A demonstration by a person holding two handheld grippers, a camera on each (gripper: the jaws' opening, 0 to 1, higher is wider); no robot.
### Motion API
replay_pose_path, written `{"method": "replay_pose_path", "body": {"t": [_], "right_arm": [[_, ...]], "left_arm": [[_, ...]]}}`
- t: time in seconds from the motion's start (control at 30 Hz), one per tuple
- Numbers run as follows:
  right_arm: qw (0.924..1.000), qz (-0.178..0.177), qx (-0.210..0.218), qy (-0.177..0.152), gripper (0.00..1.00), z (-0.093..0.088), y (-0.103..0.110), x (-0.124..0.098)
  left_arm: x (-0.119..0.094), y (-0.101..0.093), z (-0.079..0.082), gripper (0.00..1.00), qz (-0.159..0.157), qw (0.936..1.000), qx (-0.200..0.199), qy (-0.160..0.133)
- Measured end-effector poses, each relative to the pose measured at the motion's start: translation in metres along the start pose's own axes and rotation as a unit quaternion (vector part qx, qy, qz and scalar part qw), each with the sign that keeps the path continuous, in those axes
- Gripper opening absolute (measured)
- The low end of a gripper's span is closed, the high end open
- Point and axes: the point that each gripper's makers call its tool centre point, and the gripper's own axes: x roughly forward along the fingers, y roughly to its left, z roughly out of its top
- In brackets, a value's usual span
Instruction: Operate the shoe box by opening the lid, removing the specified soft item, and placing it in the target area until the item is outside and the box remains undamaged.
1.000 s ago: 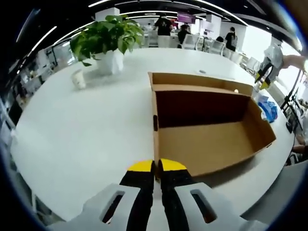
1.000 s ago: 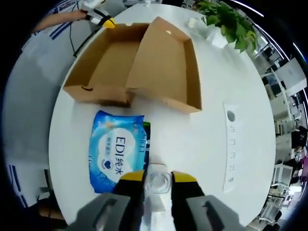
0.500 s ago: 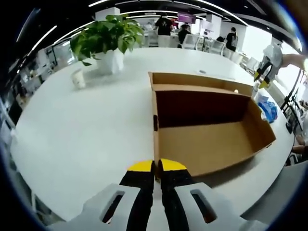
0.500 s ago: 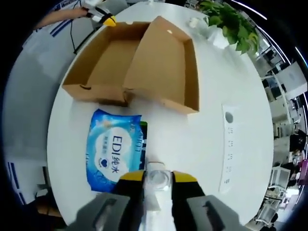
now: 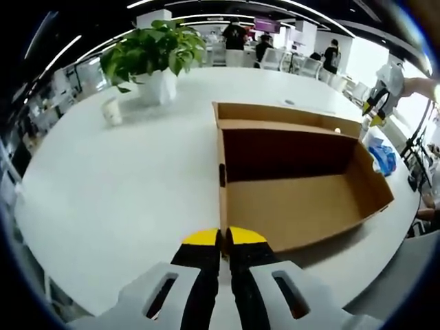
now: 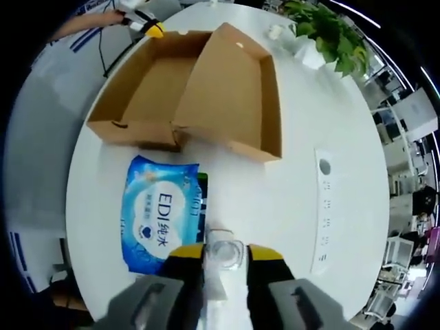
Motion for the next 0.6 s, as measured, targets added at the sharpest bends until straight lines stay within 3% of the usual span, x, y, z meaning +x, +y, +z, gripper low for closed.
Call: {"method": "replay_pose_path", "body": {"t": [0.37, 0.53, 0.6], "right_arm": [[0.9994, -0.015, 0.027, -0.018, 0.26, 0.008, -0.010, -0.012], [0.9959, -0.023, 0.074, -0.046, 0.28, 0.020, -0.016, -0.019], [0.9910, -0.025, 0.113, -0.067, 0.28, 0.026, -0.021, -0.021]], "left_arm": [[0.001, 0.001, 0.000, 0.01, 0.000, 1.0000, -0.002, 0.000], [0.002, 0.002, 0.000, 0.01, 0.002, 1.0000, -0.004, 0.003], [0.002, 0.002, 0.000, 0.01, 0.002, 1.0000, -0.005, 0.004]]}}
